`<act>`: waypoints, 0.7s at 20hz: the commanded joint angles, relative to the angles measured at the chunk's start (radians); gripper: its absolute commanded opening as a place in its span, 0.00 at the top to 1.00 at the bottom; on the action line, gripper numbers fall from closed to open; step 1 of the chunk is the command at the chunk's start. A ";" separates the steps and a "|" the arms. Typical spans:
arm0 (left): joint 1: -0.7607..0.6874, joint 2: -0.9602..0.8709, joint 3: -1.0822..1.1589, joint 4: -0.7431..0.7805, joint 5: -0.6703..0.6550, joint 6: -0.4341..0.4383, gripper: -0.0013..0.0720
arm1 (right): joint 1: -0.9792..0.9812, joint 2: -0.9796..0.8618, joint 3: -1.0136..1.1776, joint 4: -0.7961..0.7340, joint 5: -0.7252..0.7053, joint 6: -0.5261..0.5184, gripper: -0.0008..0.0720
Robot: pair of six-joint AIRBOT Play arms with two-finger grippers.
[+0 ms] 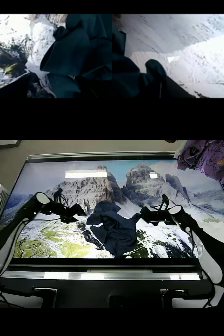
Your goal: Fold the clothes and pants, and hang the long-sleeved shirts on hangers.
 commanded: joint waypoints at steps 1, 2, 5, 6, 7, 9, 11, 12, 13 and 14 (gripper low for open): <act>-0.049 -0.084 -0.021 -0.095 0.086 0.033 0.06 | -0.001 0.017 0.001 -0.028 0.032 0.010 0.95; -0.058 -0.102 -0.021 -0.110 0.100 0.033 0.07 | -0.001 0.027 0.002 -0.028 0.032 0.010 0.95; -0.066 -0.128 -0.020 -0.140 0.134 0.033 0.66 | -0.001 0.068 0.002 -0.057 0.033 0.016 0.95; -0.058 -0.125 -0.017 -0.140 0.134 0.034 0.95 | -0.001 0.089 0.002 -0.089 0.032 0.041 0.95; -0.046 -0.118 -0.002 -0.140 0.133 0.034 0.96 | -0.001 0.114 0.003 -0.120 0.031 0.056 0.95; -0.011 -0.083 0.054 -0.139 0.123 0.060 0.96 | -0.001 0.171 0.033 -0.202 0.036 0.077 0.95; 0.038 -0.026 0.155 -0.108 0.103 0.067 0.97 | -0.001 0.231 0.129 -0.314 0.057 0.105 0.95; 0.063 0.007 0.220 -0.078 0.089 0.064 0.97 | -0.001 0.262 0.201 -0.370 0.072 0.117 0.95; 0.091 0.046 0.298 -0.047 0.071 0.064 0.97 | -0.001 0.290 0.289 -0.427 0.095 0.127 0.95; 0.117 0.088 0.378 -0.021 0.048 0.063 0.97 | -0.001 0.312 0.369 -0.472 0.121 0.132 0.95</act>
